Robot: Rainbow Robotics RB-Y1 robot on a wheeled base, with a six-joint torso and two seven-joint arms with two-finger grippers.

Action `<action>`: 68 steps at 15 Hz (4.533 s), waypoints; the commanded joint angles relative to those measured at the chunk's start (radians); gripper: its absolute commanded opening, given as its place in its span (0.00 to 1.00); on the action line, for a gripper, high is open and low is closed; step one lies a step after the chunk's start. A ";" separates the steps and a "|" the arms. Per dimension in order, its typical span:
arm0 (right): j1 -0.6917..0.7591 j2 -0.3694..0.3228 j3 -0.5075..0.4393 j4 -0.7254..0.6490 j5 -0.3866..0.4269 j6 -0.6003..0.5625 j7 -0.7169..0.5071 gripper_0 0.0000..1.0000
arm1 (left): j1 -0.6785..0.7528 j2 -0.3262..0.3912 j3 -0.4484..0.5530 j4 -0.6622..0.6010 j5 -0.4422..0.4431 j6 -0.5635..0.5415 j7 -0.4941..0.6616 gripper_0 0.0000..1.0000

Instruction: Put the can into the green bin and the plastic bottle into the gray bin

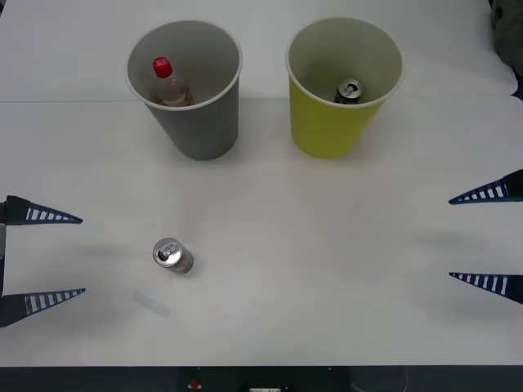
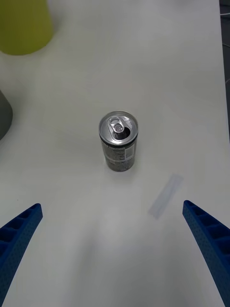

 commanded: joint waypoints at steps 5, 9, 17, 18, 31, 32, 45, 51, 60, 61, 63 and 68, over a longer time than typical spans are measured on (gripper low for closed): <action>0.000 0.000 0.000 0.000 0.000 0.000 0.000 1.00 | -0.059 -0.008 -0.114 0.183 0.141 0.000 -0.196 1.00; 0.000 0.000 0.000 0.000 0.000 0.000 0.000 1.00 | -0.129 -0.041 -0.234 0.322 0.231 0.000 -0.320 1.00; 0.000 0.000 0.000 0.000 0.000 0.000 0.000 1.00 | -0.245 -0.201 -0.328 0.552 0.305 -0.072 -0.438 1.00; 0.000 0.000 0.000 0.000 0.000 0.000 0.000 1.00 | -0.255 -0.221 -0.328 0.580 0.305 -0.083 -0.444 1.00; 0.000 0.000 0.000 0.000 0.000 0.000 0.000 1.00 | -0.338 -0.386 -0.415 0.655 0.314 -0.040 -0.454 1.00; 0.000 0.000 0.000 0.000 0.000 0.000 0.000 1.00 | -0.344 -0.397 -0.429 0.657 0.314 -0.023 -0.455 1.00; 0.000 0.000 0.000 0.000 0.000 0.000 0.000 1.00 | -0.386 -0.483 -0.486 0.658 0.309 0.081 -0.466 1.00; 0.000 0.000 0.000 0.000 0.000 0.000 0.000 1.00 | -0.386 -0.483 -0.487 0.658 0.303 0.086 -0.470 0.00; 0.000 0.000 0.000 0.000 0.000 0.000 0.000 1.00 | -0.395 -0.474 -0.486 0.617 0.242 0.084 -0.328 0.00; 0.000 0.000 0.000 0.000 0.000 0.000 0.000 1.00 | -0.395 -0.469 -0.486 0.592 0.228 0.084 -0.282 0.00; 0.000 0.000 0.000 0.000 0.000 0.000 0.000 1.00 | -0.395 -0.462 -0.479 0.535 0.196 0.086 -0.168 0.00; 0.000 0.000 0.000 0.000 0.000 0.000 0.000 1.00 | -0.393 -0.460 -0.433 0.396 0.030 0.109 0.122 0.00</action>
